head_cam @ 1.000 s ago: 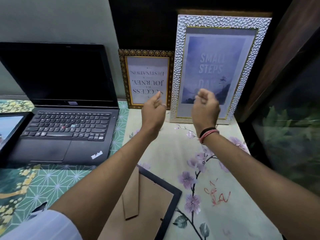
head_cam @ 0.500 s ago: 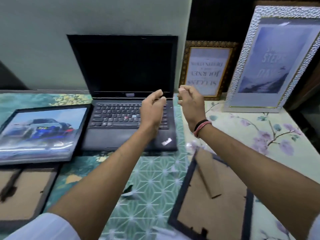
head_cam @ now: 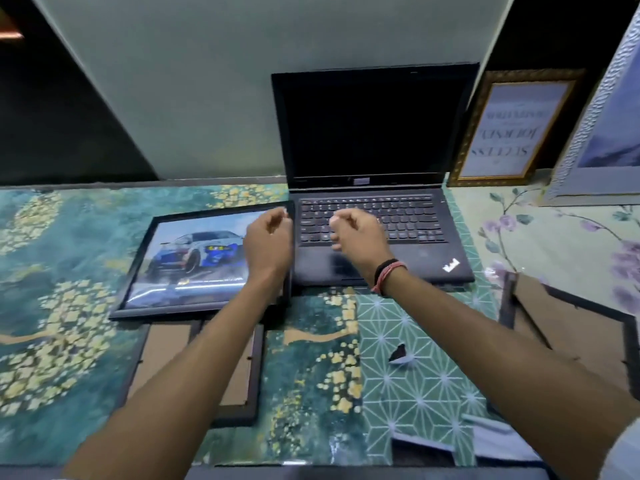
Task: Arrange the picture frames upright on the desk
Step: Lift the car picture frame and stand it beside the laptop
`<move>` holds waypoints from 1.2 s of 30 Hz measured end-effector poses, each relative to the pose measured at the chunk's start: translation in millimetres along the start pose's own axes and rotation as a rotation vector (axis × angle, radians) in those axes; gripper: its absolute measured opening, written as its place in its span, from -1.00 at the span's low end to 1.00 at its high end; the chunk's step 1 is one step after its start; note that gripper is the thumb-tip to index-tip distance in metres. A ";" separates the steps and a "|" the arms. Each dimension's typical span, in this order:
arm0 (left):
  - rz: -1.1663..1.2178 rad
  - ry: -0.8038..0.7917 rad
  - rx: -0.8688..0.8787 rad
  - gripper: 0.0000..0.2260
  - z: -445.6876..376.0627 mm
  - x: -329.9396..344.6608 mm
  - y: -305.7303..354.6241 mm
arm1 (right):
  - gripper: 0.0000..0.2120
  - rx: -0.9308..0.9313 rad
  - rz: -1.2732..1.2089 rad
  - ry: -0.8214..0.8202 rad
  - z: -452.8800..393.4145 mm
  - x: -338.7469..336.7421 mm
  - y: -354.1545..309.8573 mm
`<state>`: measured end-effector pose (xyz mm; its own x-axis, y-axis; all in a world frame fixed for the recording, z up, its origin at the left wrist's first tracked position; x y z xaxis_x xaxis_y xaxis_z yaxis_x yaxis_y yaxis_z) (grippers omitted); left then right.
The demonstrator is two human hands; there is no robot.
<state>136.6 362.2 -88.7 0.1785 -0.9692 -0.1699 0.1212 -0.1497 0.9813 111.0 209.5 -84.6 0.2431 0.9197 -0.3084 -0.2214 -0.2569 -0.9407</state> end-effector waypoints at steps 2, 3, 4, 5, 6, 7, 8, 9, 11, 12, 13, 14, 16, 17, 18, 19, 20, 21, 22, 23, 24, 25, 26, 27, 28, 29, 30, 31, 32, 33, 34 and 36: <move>-0.153 0.156 -0.061 -0.71 -16.7 -43.3 -11.9 | -0.88 0.032 0.098 -0.083 1.6 29.9 6.0; -0.256 0.243 -0.107 -0.68 -25.8 -64.9 -19.1 | -0.86 0.045 0.154 -0.111 1.8 42.4 8.3; -0.359 0.325 -0.171 -0.65 -35.2 -86.1 -26.4 | -0.83 0.044 0.221 -0.126 1.7 53.2 9.8; -0.437 0.395 -0.242 -0.62 -46.1 -106.7 -36.5 | -0.81 0.031 0.297 -0.131 2.2 63.8 9.7; -0.501 0.440 -0.319 -0.57 -53.0 -126.4 -42.8 | -0.77 0.012 0.370 -0.131 1.5 74.3 9.0; -0.542 0.464 -0.387 -0.52 -60.8 -141.5 -50.8 | -0.73 0.000 0.429 -0.128 0.7 81.6 7.2; -0.578 0.460 -0.429 -0.47 -65.1 -152.4 -55.4 | -0.70 -0.002 0.471 -0.125 -1.5 87.0 7.1; -0.603 0.447 -0.456 -0.45 -68.1 -161.9 -57.5 | -0.68 0.007 0.508 -0.126 -3.8 92.5 5.6; -0.623 0.437 -0.476 -0.45 -76.8 -179.7 -62.0 | -0.69 0.034 0.572 -0.129 -8.3 104.7 0.1; -0.630 0.440 -0.497 -0.45 -80.9 -185.6 -62.8 | -0.70 0.044 0.595 -0.131 -9.9 109.2 -2.5; -0.636 0.449 -0.519 -0.46 -86.9 -194.5 -63.4 | -0.70 0.054 0.618 -0.135 -11.1 116.9 -6.5; -0.645 0.451 -0.540 -0.47 -91.7 -201.0 -63.5 | -0.70 0.060 0.644 -0.129 -12.0 122.3 -8.8; -0.650 0.436 -0.551 -0.56 -100.2 -211.1 -64.5 | -0.69 0.075 0.698 -0.099 -13.2 128.7 -12.4; -0.633 0.436 -0.539 -0.61 -104.5 -217.5 -67.4 | -0.70 0.082 0.717 -0.086 -13.7 130.9 -13.5; -0.601 0.433 -0.524 -0.64 -110.0 -226.0 -70.0 | -0.73 0.088 0.727 -0.077 -17.3 135.2 -15.7; -0.561 0.436 -0.499 -0.69 -113.6 -231.5 -74.1 | -0.77 0.096 0.724 -0.071 -19.0 136.6 -16.7; -0.514 0.444 -0.467 -0.77 -118.9 -237.8 -75.5 | -0.80 0.100 0.713 -0.064 -24.0 139.7 -19.8; -0.464 0.451 -0.425 -0.87 -122.7 -241.7 -78.1 | -0.82 0.099 0.692 -0.052 -28.0 140.1 -21.4; -0.406 0.457 -0.377 -0.89 -127.9 -244.4 -77.3 | -0.83 0.088 0.669 -0.028 -36.2 142.3 -24.4; -0.358 0.455 -0.324 -0.85 -132.2 -244.2 -73.7 | -0.83 0.075 0.633 0.002 -43.8 143.8 -28.1; -0.305 0.450 -0.288 -0.83 -136.5 -241.9 -67.0 | -0.80 0.061 0.593 0.038 -52.0 146.4 -32.6; -0.251 0.445 -0.259 -0.81 -140.9 -239.6 -59.5 | -0.74 0.046 0.551 0.069 -59.7 149.6 -37.5; -0.184 0.440 -0.240 -0.79 -148.1 -236.0 -51.8 | -0.73 0.026 0.515 0.098 -72.3 154.4 -42.2; -0.126 0.434 -0.206 -0.77 -152.4 -232.9 -44.6 | -0.71 0.014 0.465 0.126 -78.0 154.6 -47.4; -0.066 0.430 -0.175 -0.73 -160.9 -231.0 -39.8 | -0.68 0.008 0.421 0.157 -86.6 156.3 -53.0; -0.016 0.427 -0.149 -0.68 -170.4 -230.7 -38.7 | -0.64 0.009 0.381 0.174 -89.2 157.0 -61.4; 0.030 0.422 -0.136 -0.62 -182.2 -231.1 -39.7 | -0.64 0.004 0.360 0.181 -92.4 158.4 -69.6; 0.061 0.409 -0.128 -0.56 -194.1 -231.7 -42.5 | -0.65 -0.002 0.341 0.180 -94.3 160.0 -75.9; 0.081 0.389 -0.133 -0.50 -205.8 -232.1 -44.8 | -0.62 -0.008 0.325 0.184 -97.0 161.9 -81.4; 0.094 0.364 -0.137 -0.46 -217.0 -231.9 -48.0 | -0.54 -0.009 0.308 0.189 -97.7 163.5 -86.9; 0.109 0.336 -0.136 -0.42 -227.9 -231.1 -51.0 | -0.43 -0.016 0.289 0.207 -99.1 164.9 -90.4; 0.125 0.268 -0.117 -0.39 -255.2 -228.6 -64.8 | -0.28 -0.015 0.251 0.240 -101.8 168.2 -94.5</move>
<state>337.2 643.5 -136.6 0.4480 -0.8903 -0.0818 0.1909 0.0058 0.9816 269.0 358.2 -62.0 0.3980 0.7317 -0.5534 -0.2887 -0.4727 -0.8326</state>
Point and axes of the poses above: each hand's wrist, its own z-axis away from the middle knuckle, its own x-axis out of the palm, y = z × x, the point moved 1 cm from there along -z, towards the middle knuckle, and after that the axes turned 5 degrees about z, right-handed, at the moved point
